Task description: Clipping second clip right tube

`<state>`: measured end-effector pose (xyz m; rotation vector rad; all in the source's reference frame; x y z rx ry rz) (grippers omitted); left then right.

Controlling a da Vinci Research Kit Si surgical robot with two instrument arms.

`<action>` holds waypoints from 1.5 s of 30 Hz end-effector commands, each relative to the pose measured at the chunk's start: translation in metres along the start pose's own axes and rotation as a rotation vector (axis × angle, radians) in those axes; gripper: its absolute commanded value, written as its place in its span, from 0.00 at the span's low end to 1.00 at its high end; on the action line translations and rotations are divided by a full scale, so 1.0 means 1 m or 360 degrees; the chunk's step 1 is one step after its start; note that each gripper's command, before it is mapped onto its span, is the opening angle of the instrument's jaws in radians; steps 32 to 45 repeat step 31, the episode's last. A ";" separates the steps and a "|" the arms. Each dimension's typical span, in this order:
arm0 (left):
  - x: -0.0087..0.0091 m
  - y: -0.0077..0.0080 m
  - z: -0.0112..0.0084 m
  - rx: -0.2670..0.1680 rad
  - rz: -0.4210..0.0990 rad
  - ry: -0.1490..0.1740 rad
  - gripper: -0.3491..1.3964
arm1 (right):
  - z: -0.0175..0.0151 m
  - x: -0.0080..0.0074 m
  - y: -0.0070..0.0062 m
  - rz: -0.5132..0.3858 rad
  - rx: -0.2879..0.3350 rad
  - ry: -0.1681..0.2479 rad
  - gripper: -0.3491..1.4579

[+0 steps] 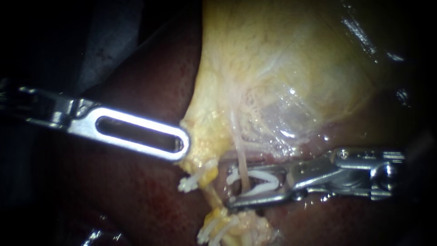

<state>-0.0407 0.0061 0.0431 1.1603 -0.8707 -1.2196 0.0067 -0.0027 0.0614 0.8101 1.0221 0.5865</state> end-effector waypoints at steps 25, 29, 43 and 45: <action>0.0000 0.0000 0.0000 0.0000 0.0000 0.0000 0.00 | -0.0014 -0.0002 0.0009 0.0061 0.0006 0.0000 0.00; 0.0000 0.0000 0.0000 0.0000 0.0000 0.0000 0.00 | -0.0013 -0.0002 0.0009 0.0061 0.0018 -0.0008 0.00; 0.0000 0.0000 0.0000 0.0000 0.0000 0.0000 0.00 | -0.0013 -0.0003 0.0009 0.0061 0.0018 -0.0008 0.00; 0.0000 0.0000 0.0000 0.0000 0.0000 0.0000 0.00 | -0.0013 -0.0003 0.0009 0.0061 0.0018 -0.0008 0.00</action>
